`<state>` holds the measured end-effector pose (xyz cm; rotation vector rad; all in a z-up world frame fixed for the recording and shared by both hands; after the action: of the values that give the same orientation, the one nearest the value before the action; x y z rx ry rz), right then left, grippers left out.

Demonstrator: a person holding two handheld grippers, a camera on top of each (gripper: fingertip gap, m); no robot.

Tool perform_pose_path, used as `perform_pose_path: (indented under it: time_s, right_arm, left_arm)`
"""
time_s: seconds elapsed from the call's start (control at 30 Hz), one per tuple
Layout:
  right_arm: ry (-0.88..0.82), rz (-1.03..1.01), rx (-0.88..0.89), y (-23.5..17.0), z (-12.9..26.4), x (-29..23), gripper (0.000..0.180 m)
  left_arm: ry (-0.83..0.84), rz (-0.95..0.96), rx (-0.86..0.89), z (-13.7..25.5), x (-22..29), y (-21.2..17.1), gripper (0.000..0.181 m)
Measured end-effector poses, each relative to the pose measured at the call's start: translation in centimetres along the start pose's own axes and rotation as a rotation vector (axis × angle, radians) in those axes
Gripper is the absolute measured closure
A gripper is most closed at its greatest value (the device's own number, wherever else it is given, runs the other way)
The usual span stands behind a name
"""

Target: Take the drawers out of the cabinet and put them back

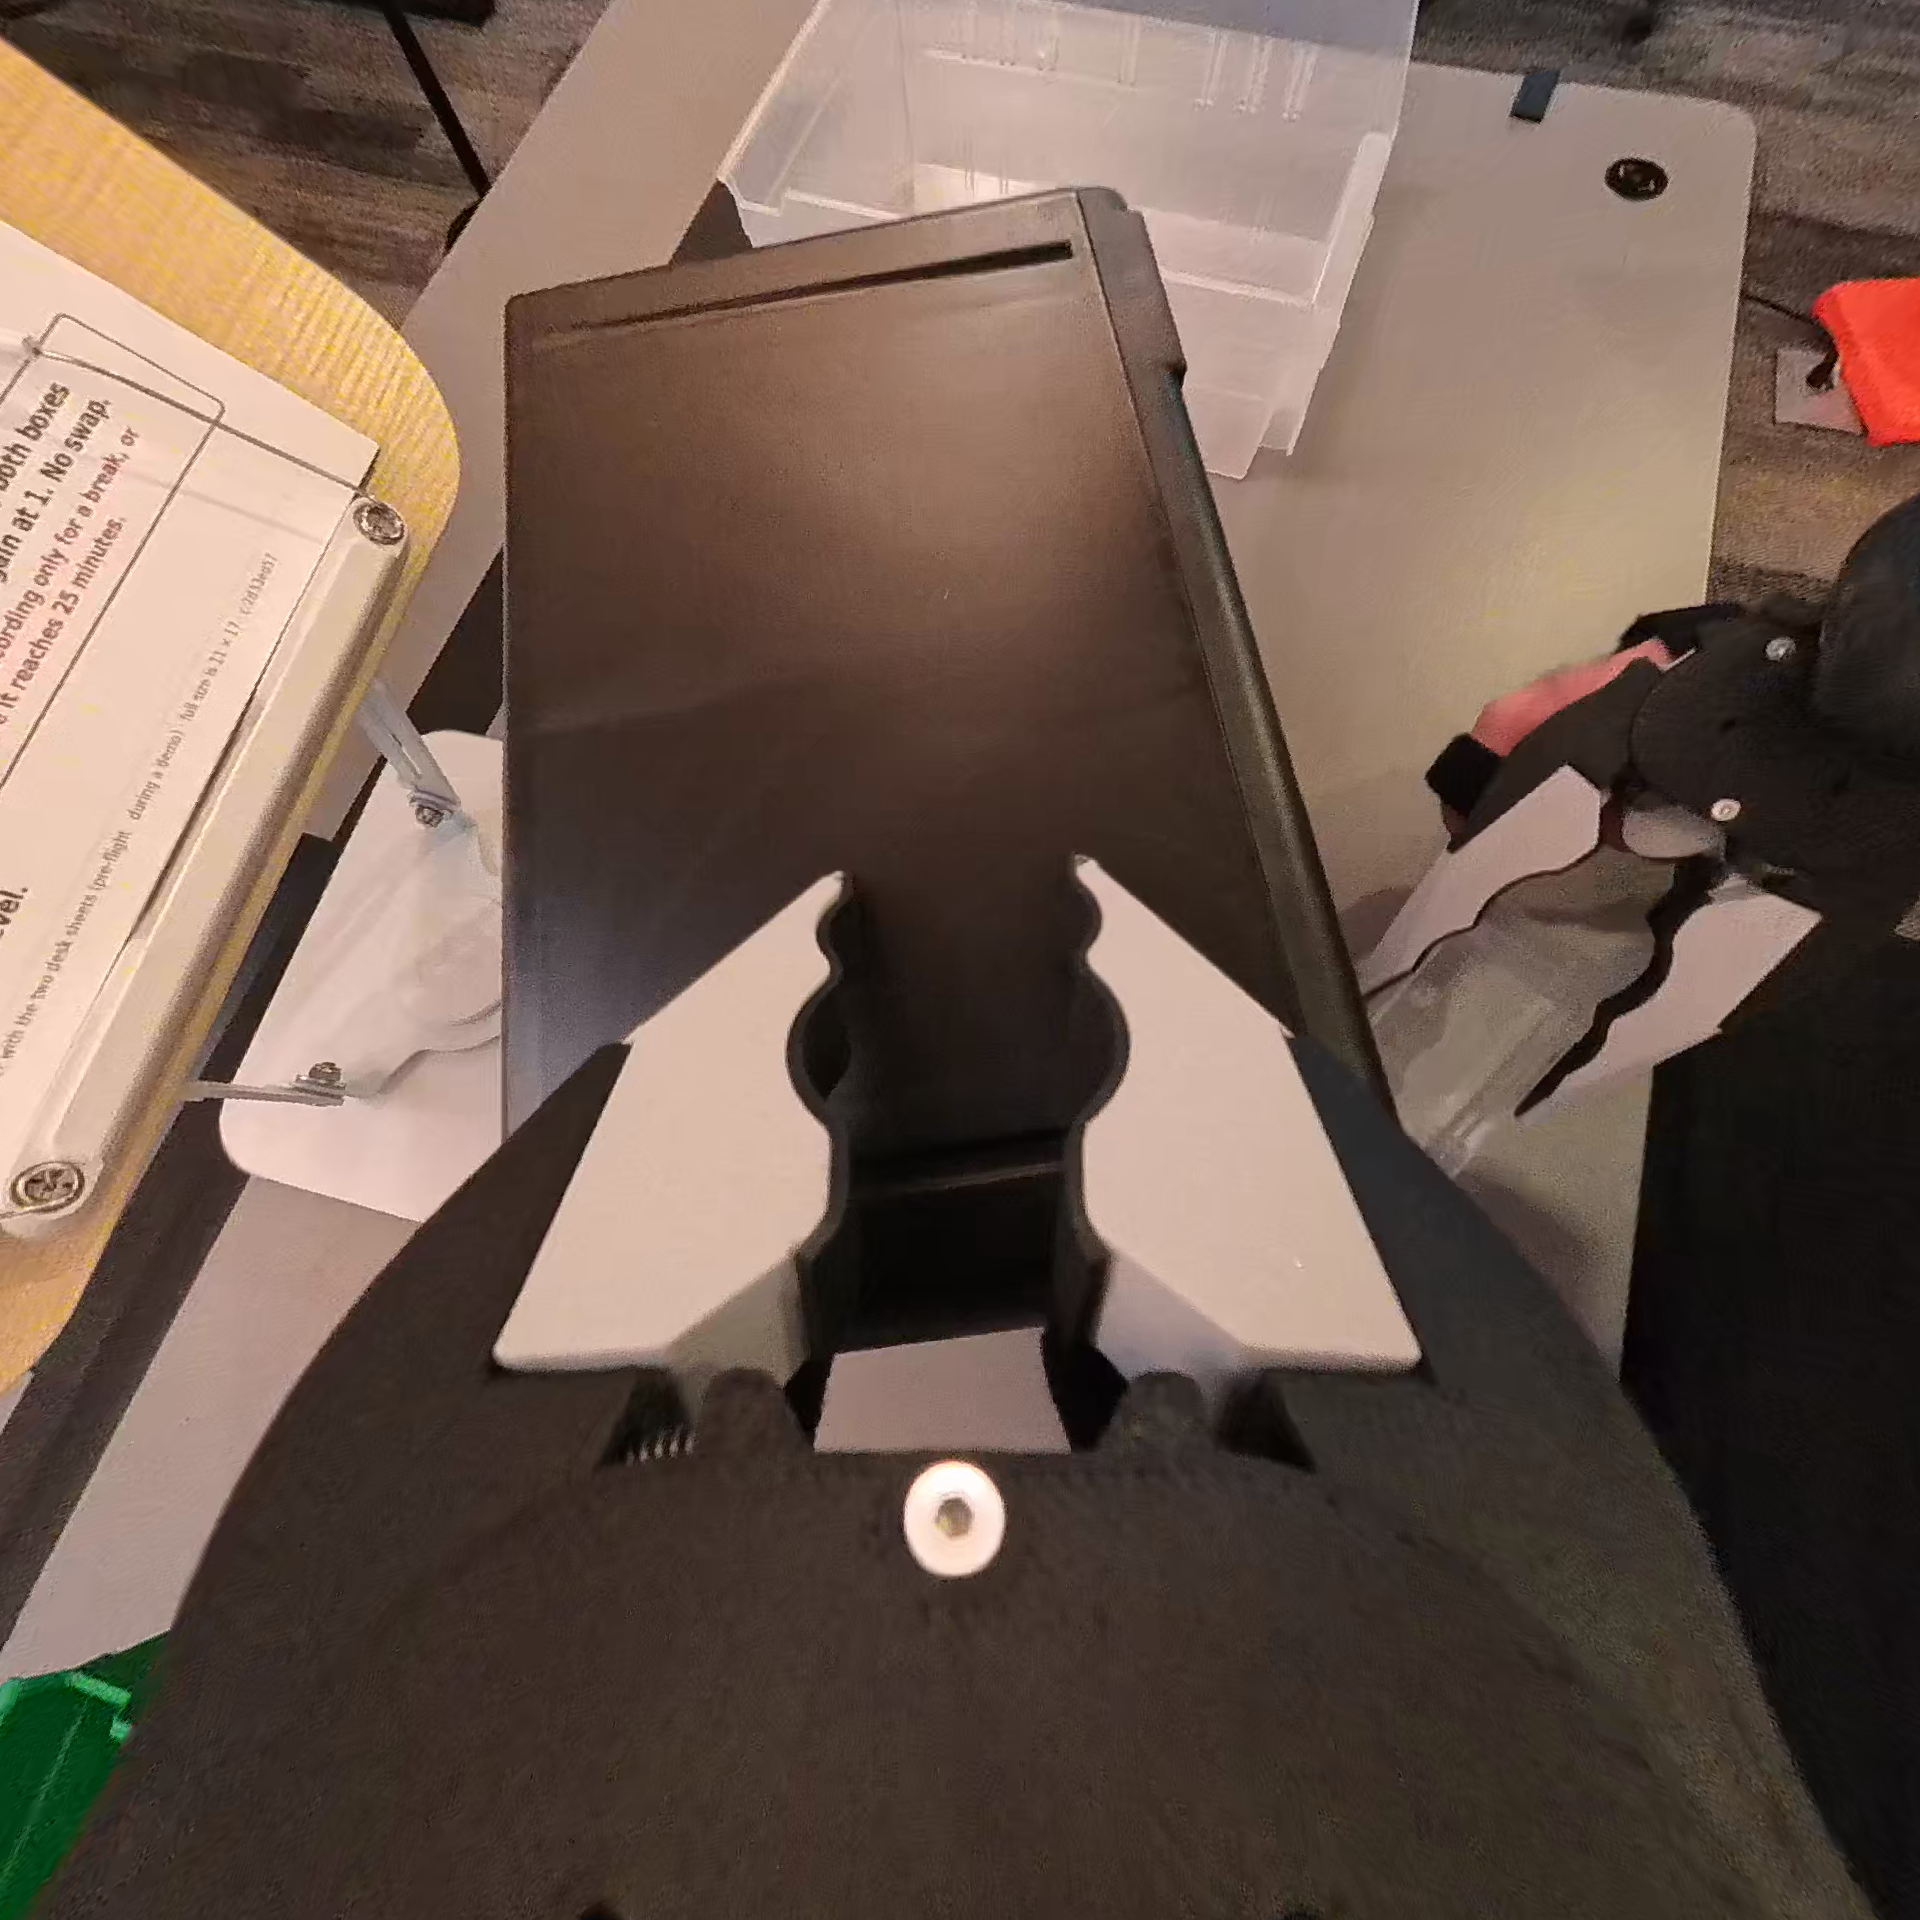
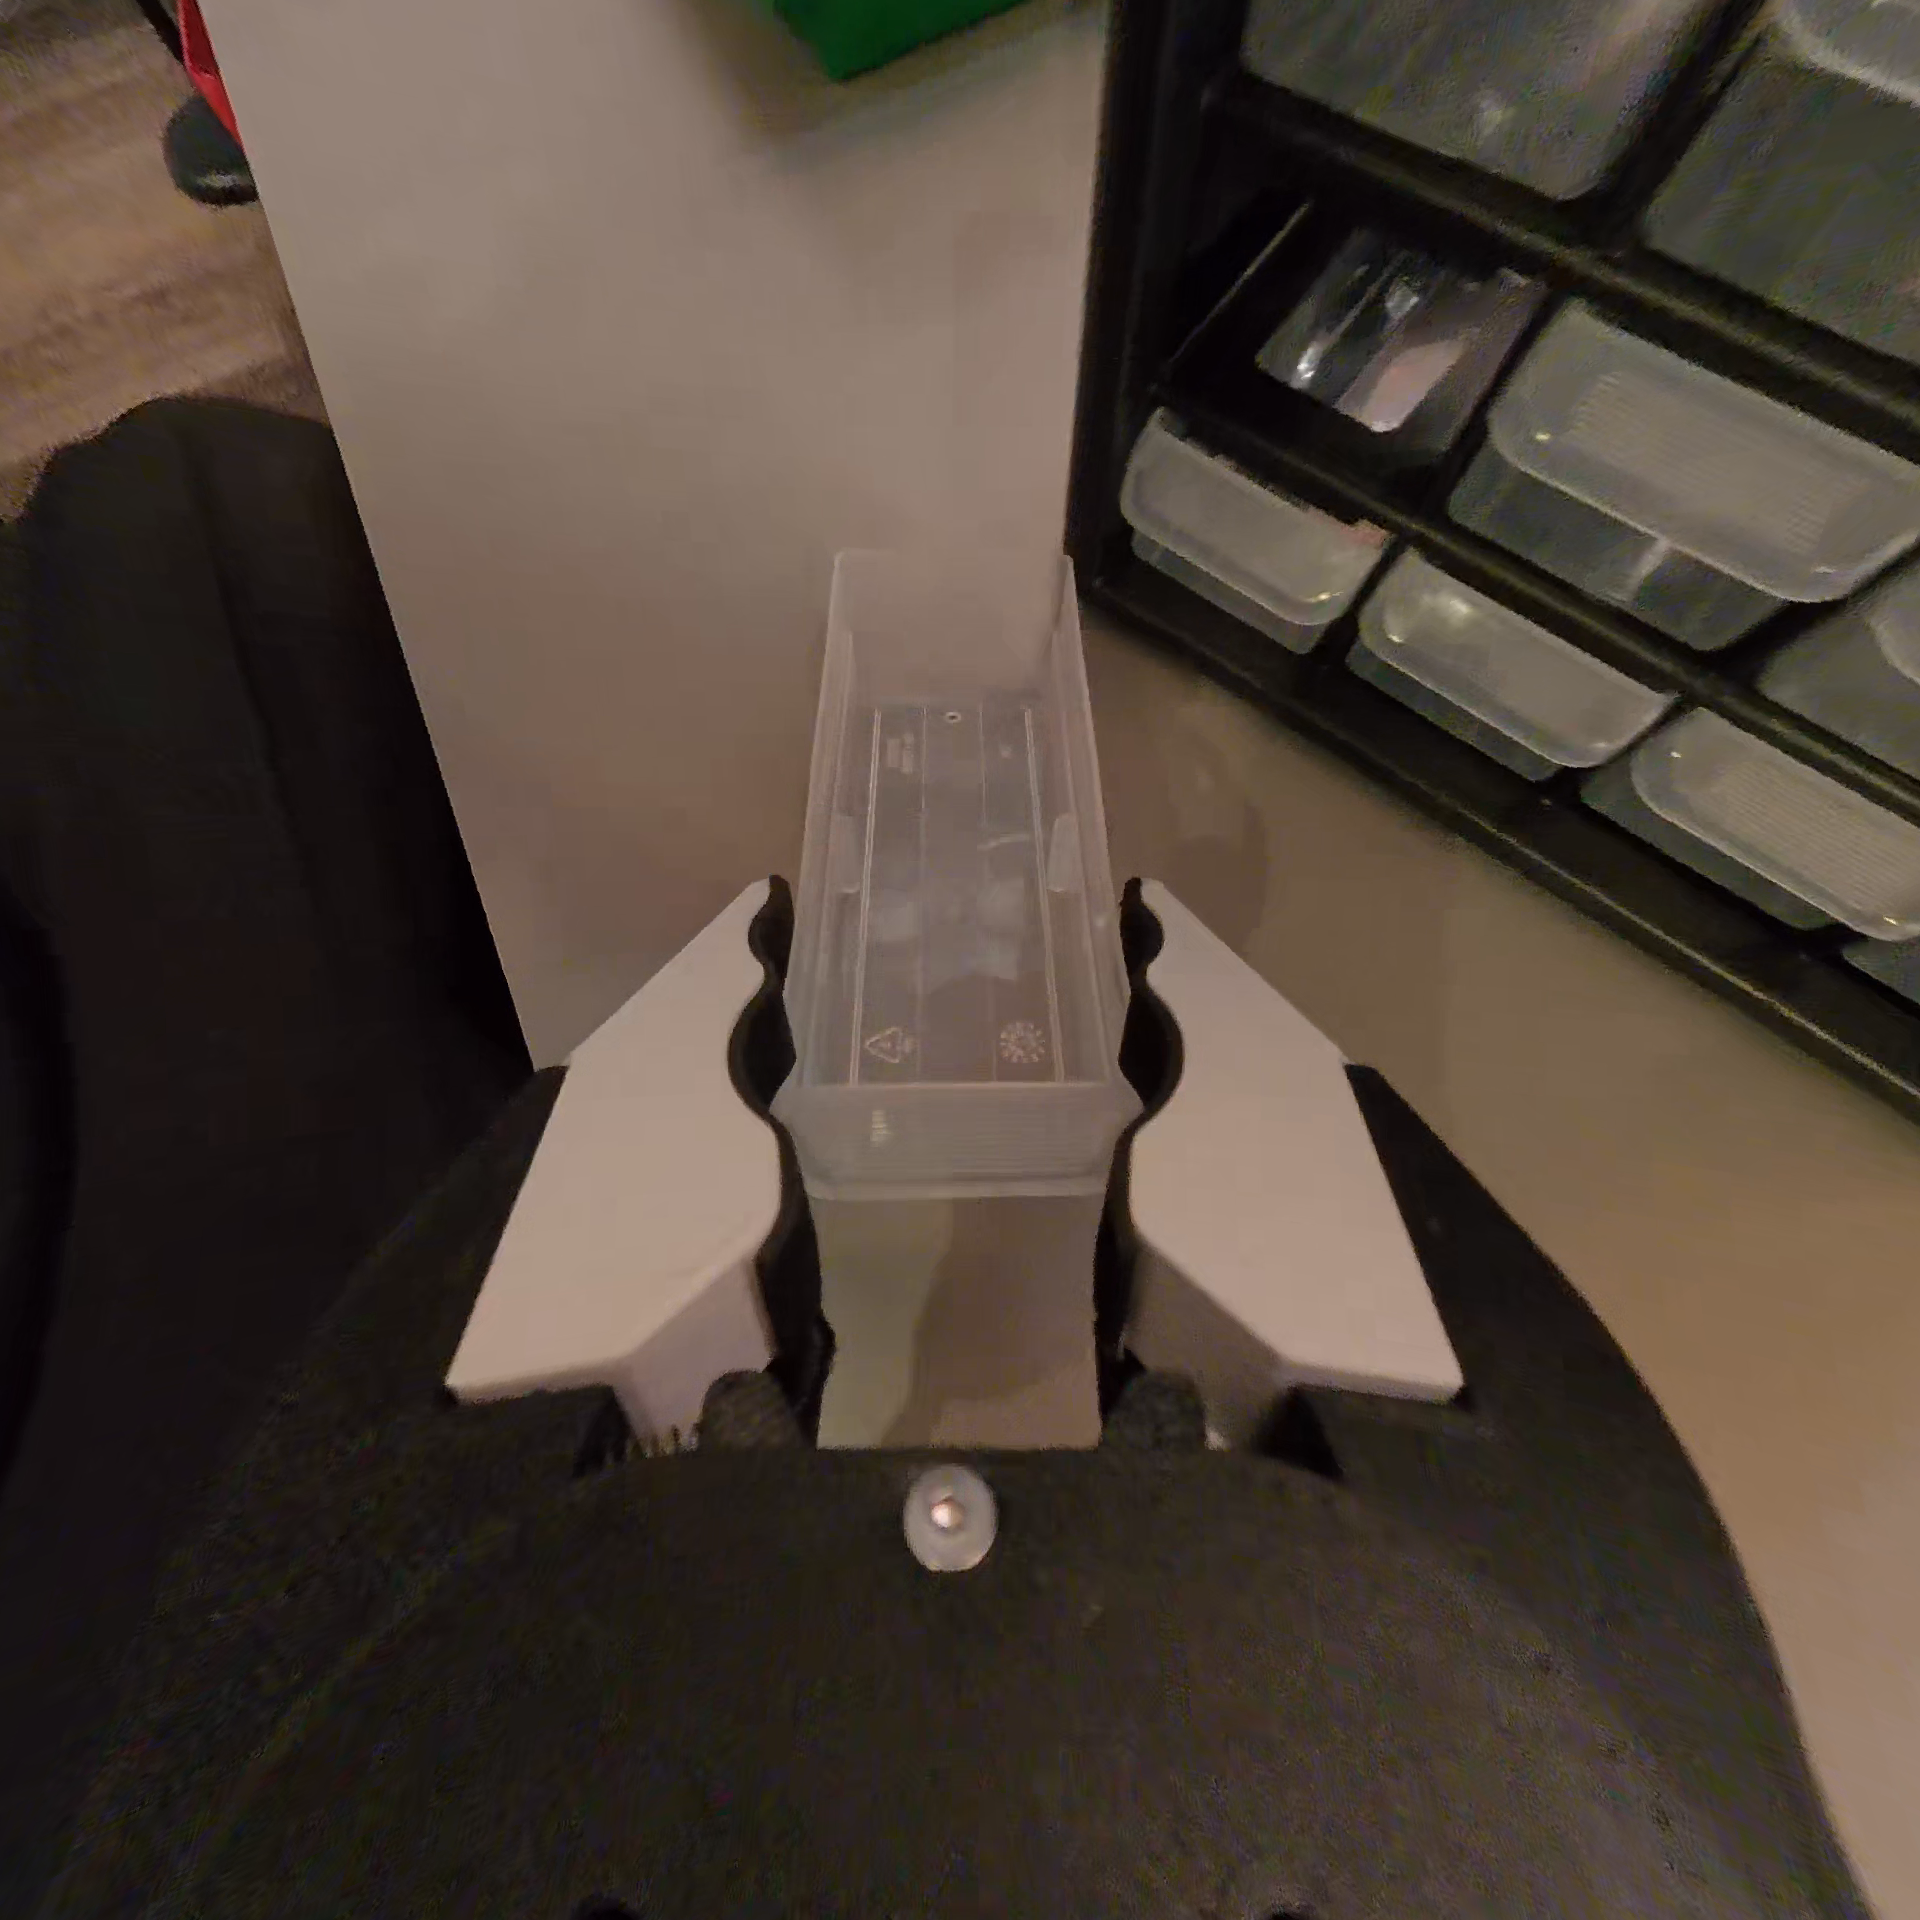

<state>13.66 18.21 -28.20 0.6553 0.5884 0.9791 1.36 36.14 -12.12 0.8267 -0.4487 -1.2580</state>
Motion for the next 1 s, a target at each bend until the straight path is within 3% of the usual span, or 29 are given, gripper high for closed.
perform_pose_path:
  time_s: [0.4,0.6,1.0]
  right_arm:
    - [-0.078,-0.047,0.050,0.8,3.4,0.0,0.120]
    - [-0.201,-0.143,0.165,2.1,5.7,-0.5,0.120]
    - [-0.324,-0.232,0.141,3.8,3.5,0.0,0.121]
  left_arm:
    - [0.004,0.000,0.015,0.0,0.0,-0.1,0.145]
    - [0.000,-0.014,0.014,0.0,-0.1,-0.1,0.146]
    - [-0.001,-0.012,0.015,0.0,-0.1,-0.1,0.146]
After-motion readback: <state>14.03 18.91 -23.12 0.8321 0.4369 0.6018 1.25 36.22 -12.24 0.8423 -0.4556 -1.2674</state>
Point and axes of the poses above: each gripper's, where its closed fingertips meet, z back along the fingers, y out of its top, x = y × z across the jaws, the point moved 8 cm from there along z, back along the fingers, and after that the axes turned 8 degrees about y, right-handed, at the moved point
